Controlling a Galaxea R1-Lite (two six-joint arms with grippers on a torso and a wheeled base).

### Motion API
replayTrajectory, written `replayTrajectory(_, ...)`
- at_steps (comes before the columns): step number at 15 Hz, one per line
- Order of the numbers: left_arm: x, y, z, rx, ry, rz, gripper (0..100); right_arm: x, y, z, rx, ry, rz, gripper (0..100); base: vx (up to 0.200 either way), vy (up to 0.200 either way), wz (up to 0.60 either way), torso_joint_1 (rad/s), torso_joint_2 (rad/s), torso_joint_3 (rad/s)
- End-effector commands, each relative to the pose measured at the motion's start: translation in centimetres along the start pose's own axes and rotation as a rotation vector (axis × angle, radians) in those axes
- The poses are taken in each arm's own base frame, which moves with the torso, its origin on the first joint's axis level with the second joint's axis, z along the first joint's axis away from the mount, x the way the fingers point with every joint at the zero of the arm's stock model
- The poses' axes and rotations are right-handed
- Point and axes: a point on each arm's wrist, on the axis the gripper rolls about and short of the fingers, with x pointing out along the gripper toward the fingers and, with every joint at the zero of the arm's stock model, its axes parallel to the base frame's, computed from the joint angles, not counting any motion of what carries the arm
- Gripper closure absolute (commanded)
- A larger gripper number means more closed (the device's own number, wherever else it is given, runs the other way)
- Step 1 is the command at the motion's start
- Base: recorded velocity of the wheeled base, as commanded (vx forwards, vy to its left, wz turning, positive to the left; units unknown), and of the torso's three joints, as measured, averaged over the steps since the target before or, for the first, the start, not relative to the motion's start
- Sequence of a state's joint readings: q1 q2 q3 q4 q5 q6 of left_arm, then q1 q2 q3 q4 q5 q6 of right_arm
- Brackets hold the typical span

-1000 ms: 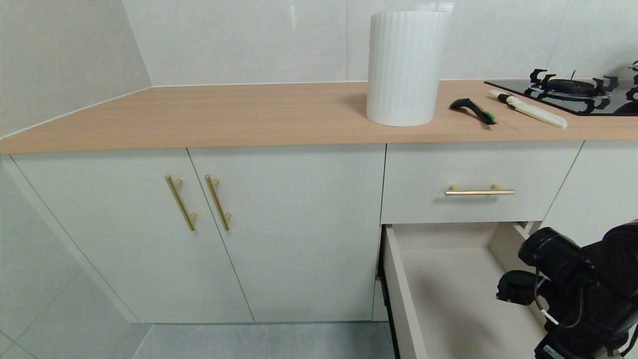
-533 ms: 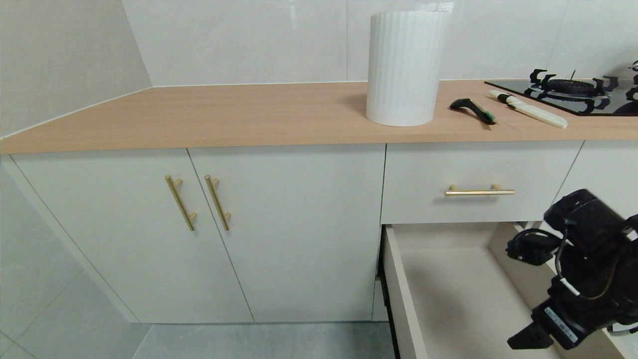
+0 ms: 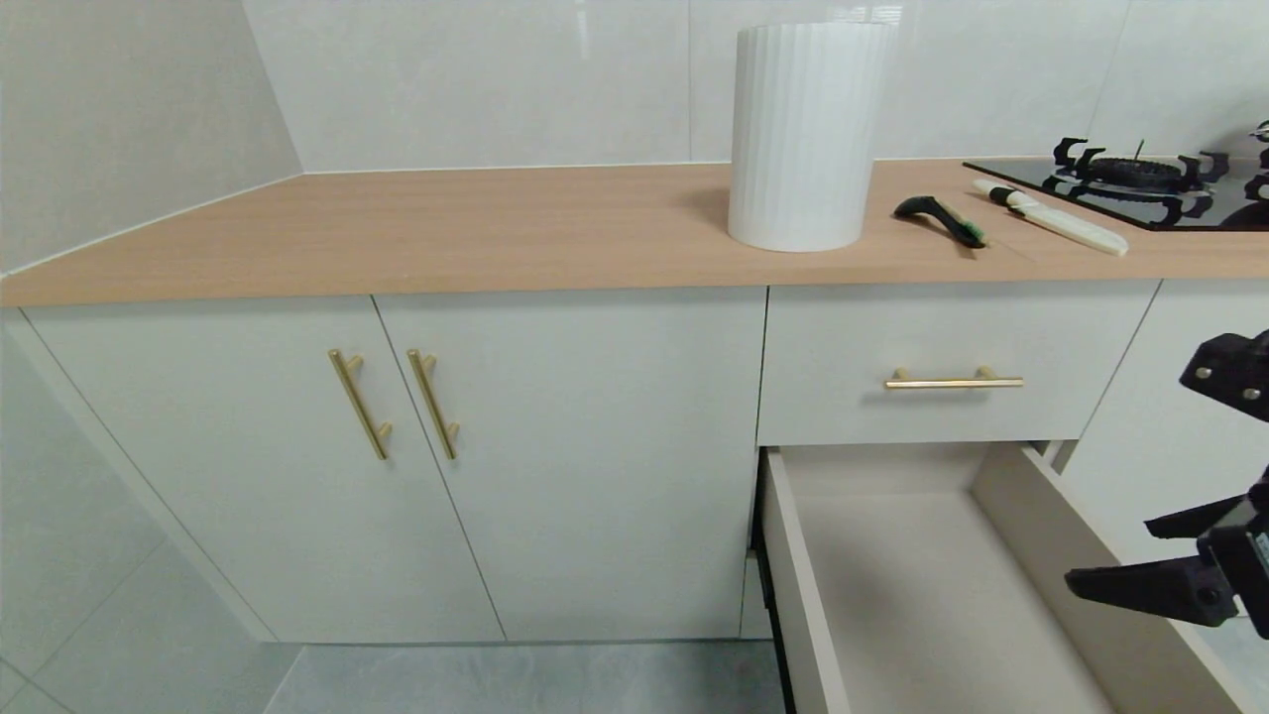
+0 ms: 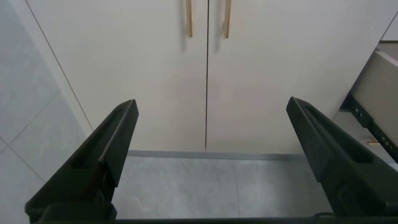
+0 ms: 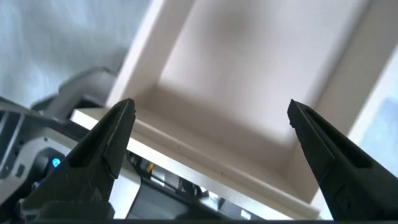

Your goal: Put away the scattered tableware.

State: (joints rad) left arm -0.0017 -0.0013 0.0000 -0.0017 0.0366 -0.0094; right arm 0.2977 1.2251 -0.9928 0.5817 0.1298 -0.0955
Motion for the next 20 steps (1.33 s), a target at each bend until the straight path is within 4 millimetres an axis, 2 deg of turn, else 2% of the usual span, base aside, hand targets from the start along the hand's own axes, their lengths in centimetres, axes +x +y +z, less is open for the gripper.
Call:
replayTrajectory(1, 0.0, 0.0, 0.0, 0.000, 0.000, 0.000, 0, -2.5, 0.3, -0.2, -0.014, -0.098, -0.009, 0, 0.000, 0.000, 0.00, 0.002, -0.13, -0.154)
replayTrajectory(4, 0.0, 0.0, 0.0, -0.001, 0.000, 0.000, 0, -3.3, 0.3, 1.3, -0.018, -0.154, -0.014, 0, 0.000, 0.000, 0.00, 0.032, -0.20, -0.310)
replayTrajectory(7, 0.0, 0.0, 0.0, -0.001, 0.000, 0.000, 0, -2.9, 0.0, 4.3, 0.019, -0.197, -0.015, 0, 0.000, 0.000, 0.00, 0.072, -0.52, -0.347)
replayTrajectory(9, 0.0, 0.0, 0.0, 0.000, 0.000, 0.000, 0, -3.5, -0.6, 7.2, 0.040, -0.272, -0.037, 0, 0.000, 0.000, 0.00, 0.112, -0.48, -0.339)
replayTrajectory(11, 0.0, 0.0, 0.0, -0.001, 0.000, 0.000, 0, -4.3, -1.4, 11.2, 0.058, -0.363, -0.066, 0, 0.000, 0.000, 0.00, 0.122, -0.41, -0.303)
replayTrajectory(13, 0.0, 0.0, 0.0, -0.001, 0.000, 0.000, 0, -3.8, -2.3, 14.8, 0.084, -0.351, -0.154, 0, 0.000, 0.000, 0.00, 0.049, -0.15, -0.115)
replayTrajectory(14, 0.0, 0.0, 0.0, 0.000, 0.000, 0.000, 0, -3.0, -2.6, 15.9, 0.098, -0.328, -0.185, 0, 0.000, 0.000, 0.00, 0.036, -0.07, -0.056)
replayTrajectory(15, 0.0, 0.0, 0.0, -0.001, 0.000, 0.000, 0, 0.1, -3.4, 17.1, 0.188, -0.231, -0.255, 0, 0.000, 0.000, 0.00, 0.000, 0.00, 0.000)
replayTrajectory(16, 0.0, 0.0, 0.0, -0.001, 0.000, 0.000, 0, 1.9, -3.9, 17.8, 0.204, -0.237, -0.325, 0, 0.000, 0.000, 0.00, 0.000, 0.00, 0.000)
replayTrajectory(17, 0.0, 0.0, 0.0, 0.000, 0.000, 0.000, 0, 2.9, -4.2, 18.1, 0.207, -0.238, -0.346, 0, 0.000, 0.000, 0.00, 0.000, 0.00, 0.000)
replayTrajectory(18, 0.0, 0.0, 0.0, -0.001, 0.000, 0.000, 0, 5.6, -4.7, 18.2, 0.219, -0.187, -0.369, 0, 0.000, 0.000, 0.00, 0.000, 0.00, 0.000)
replayTrajectory(20, 0.0, 0.0, 0.0, 0.000, 0.000, 0.000, 0, 7.0, -4.9, 18.2, 0.281, -0.168, -0.363, 0, 0.000, 0.000, 0.00, 0.000, 0.00, 0.000)
